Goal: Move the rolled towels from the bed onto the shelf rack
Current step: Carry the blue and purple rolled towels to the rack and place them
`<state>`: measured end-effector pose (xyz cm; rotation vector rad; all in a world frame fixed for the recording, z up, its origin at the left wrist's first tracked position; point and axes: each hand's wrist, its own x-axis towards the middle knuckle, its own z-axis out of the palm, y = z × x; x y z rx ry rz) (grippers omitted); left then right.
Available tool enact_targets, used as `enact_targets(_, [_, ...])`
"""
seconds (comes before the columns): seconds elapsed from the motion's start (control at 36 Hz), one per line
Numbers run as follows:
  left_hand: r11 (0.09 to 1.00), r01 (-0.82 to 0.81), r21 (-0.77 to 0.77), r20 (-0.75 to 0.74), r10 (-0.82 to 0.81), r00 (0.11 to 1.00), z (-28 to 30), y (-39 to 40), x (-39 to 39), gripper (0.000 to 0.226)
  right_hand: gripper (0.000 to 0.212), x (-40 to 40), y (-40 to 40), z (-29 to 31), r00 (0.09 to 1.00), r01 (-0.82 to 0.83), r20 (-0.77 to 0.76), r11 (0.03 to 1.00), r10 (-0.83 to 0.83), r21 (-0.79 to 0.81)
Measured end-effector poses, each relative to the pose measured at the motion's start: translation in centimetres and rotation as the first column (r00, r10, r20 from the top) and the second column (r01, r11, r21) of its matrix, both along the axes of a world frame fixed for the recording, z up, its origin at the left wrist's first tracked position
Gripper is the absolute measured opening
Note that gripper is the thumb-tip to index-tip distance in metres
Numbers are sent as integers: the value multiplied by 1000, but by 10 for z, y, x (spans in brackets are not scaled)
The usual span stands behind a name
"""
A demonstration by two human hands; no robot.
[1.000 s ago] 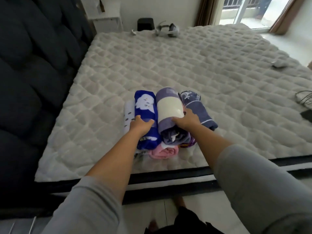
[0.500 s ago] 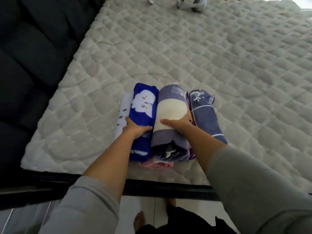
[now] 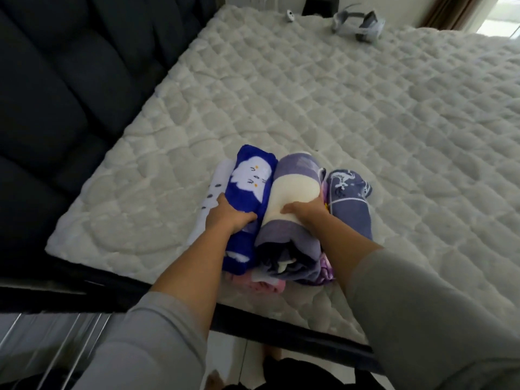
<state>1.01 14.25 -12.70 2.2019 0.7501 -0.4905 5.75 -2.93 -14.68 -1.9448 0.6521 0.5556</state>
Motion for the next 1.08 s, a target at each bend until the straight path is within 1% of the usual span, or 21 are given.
enact_targets(0.11, [1000, -19, 19, 35, 19, 999, 12, -2, -9, 86, 120, -1, 0, 14, 999, -33, 23, 999, 33, -14])
enact_targets(0.19, [999, -50, 6, 56, 50, 997, 22, 1, -19, 84, 114, -4, 2, 26, 996, -66, 65, 998, 67, -14])
enact_targets(0.28, [995, -95, -9, 83, 96, 992, 35, 11, -36, 85, 115, -16, 14, 40, 986, -98, 134, 995, 101, -28])
enact_targets(0.31, [994, -111, -21, 92, 112, 989, 40, 14, -43, 86, 113, -21, 18, 45, 986, -96, 141, 995, 94, 3])
enact_targets(0.39, [988, -152, -36, 126, 155, 980, 52, 28, -64, 86, 99, -35, 32, 56, 975, -127, 189, 991, 119, 32])
enact_targets(0.47, [981, -192, -24, 172, 193, 966, 68, 45, -98, 87, 94, -61, 56, 74, 958, -193, 228, 979, 174, 62])
enact_targets(0.56, [972, -235, -15, 199, 233, 952, 79, 62, -130, 89, 105, -82, 77, 76, 949, -229, 243, 969, 201, 91])
enact_targets(0.61, [964, -265, -7, 210, 261, 942, 84, 72, -149, 91, 105, -90, 88, 73, 940, -271, 243, 958, 241, 97])
enact_targets(0.64, [960, -282, -4, 217, 276, 936, 87, 77, -162, 91, 112, -98, 93, 74, 927, -311, 248, 946, 281, 92])
enact_targets(0.67, [946, -325, -2, 228, 317, 921, 91, 89, -188, 91, 124, -116, 109, 78, 909, -357, 262, 930, 325, 85])
enact_targets(0.69, [945, -326, -6, 230, 318, 920, 92, 89, -191, 90, 132, -114, 112, 74, 917, -339, 262, 934, 301, 115])
enact_targets(0.72, [935, -354, -1, 236, 344, 909, 93, 96, -207, 89, 137, -125, 123, 75, 914, -352, 262, 927, 311, 127])
enact_targets(0.75, [927, -374, -1, 247, 363, 898, 95, 103, -223, 89, 139, -124, 134, 63, 910, -359, 272, 922, 313, 142])
enact_targets(0.78, [916, -402, 4, 257, 387, 885, 96, 110, -240, 89, 140, -143, 145, 70, 889, -411, 285, 900, 360, 146])
enact_targets(0.81, [906, -423, 14, 264, 404, 876, 98, 116, -256, 89, 138, -152, 157, 70, 875, -448, 286, 879, 392, 166])
enact_targets(0.86, [884, -467, 23, 278, 443, 852, 102, 127, -286, 90, 125, -163, 183, 58, 838, -520, 302, 833, 455, 188])
enact_targets(0.89, [867, -497, 19, 281, 473, 835, 103, 134, -301, 91, 124, -174, 193, 61, 821, -545, 318, 817, 474, 188])
enact_targets(0.94, [845, -534, 13, 284, 509, 813, 106, 140, -318, 92, 129, -206, 200, 87, 808, -561, 329, 809, 489, 174])
enact_targets(0.97, [819, -574, 15, 294, 545, 785, 109, 147, -340, 94, 122, -232, 211, 101, 786, -593, 330, 787, 522, 169])
enact_targets(1.03, [788, -616, 12, 311, 583, 751, 111, 155, -360, 96, 99, -255, 221, 111, 765, -625, 348, 755, 542, 198])
enact_targets(1.08, [741, -671, 9, 329, 631, 702, 115, 166, -392, 93, 92, -283, 237, 122, 721, -679, 367, 706, 588, 203])
